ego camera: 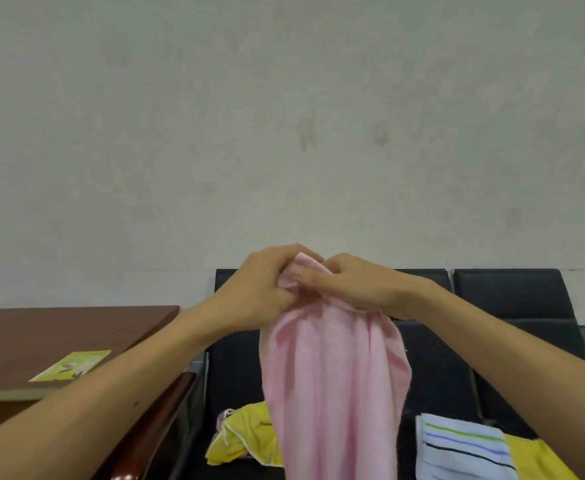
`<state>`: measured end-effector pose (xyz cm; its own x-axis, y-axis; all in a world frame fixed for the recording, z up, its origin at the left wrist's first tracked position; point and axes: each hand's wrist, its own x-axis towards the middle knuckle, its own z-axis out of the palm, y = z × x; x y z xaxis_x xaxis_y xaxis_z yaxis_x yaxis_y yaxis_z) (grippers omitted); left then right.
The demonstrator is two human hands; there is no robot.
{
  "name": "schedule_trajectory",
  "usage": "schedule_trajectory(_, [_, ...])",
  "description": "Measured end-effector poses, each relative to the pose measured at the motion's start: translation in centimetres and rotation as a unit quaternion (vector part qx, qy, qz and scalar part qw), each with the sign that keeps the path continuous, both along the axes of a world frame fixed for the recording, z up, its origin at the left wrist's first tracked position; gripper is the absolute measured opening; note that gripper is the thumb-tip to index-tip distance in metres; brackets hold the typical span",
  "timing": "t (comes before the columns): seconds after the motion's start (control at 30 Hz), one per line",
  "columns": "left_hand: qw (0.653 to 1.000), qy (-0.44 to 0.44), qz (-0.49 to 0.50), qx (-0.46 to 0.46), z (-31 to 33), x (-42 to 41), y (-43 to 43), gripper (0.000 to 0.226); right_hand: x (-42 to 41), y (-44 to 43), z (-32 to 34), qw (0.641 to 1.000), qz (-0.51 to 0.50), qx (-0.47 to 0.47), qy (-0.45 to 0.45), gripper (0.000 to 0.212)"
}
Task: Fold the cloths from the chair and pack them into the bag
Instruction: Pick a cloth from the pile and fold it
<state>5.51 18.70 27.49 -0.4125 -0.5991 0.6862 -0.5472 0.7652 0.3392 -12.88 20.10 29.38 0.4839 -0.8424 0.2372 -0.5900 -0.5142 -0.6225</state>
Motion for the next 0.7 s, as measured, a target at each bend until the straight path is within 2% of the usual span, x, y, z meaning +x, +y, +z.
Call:
schedule_trajectory(0.07, [0.999, 0.042, 0.021, -0.023, 0.1, 0.0, 0.1, 0.028, 0.4, 0.4, -0.3, 0.998, 0.056, 0.000, -0.003, 0.039])
schedule_trajectory(0.1, [0.997, 0.065, 0.032, -0.026, 0.2, 0.0, -0.1, 0.025, 0.6, 0.4, -0.7, 0.997, 0.070, -0.012, -0.001, 0.040])
schedule_trajectory(0.17, [0.993, 0.114, 0.027, -0.012, 0.2, 0.0, -0.1, 0.021, 0.9, 0.0, -1.5, 0.997, 0.023, -0.077, 0.006, 0.052])
schedule_trajectory(0.23, [0.986, 0.165, 0.007, 0.008, -0.2, -0.1, -0.1, 0.018, 0.7, 0.0, -2.2, 0.988, -0.058, -0.144, 0.024, 0.043])
schedule_trajectory(0.3, [0.976, 0.214, 0.007, 0.022, -0.7, -0.1, -0.2, 0.019, 0.0, -0.3, -3.2, 0.980, -0.080, -0.179, 0.040, 0.029])
schedule_trajectory(0.43, [0.946, 0.305, 0.041, 0.104, -2.2, 0.4, -0.9, 0.030, -2.0, -2.0, -6.9, 0.982, -0.091, -0.158, 0.043, 0.015])
schedule_trajectory(0.57, [0.895, 0.395, 0.073, 0.195, -4.5, 1.8, -1.4, 0.028, -4.6, -4.0, -10.2, 0.972, -0.179, -0.153, 0.025, 0.024])
schedule_trajectory(0.63, [0.876, 0.414, 0.103, 0.224, -5.8, 2.6, -1.8, 0.028, -5.2, -4.8, -11.6, 0.959, -0.230, -0.166, 0.026, 0.025])
schedule_trajectory(0.7, [0.879, 0.394, 0.120, 0.240, -7.1, 3.2, -2.0, 0.034, -5.2, -5.5, -12.8, 0.952, -0.254, -0.168, 0.007, 0.023])
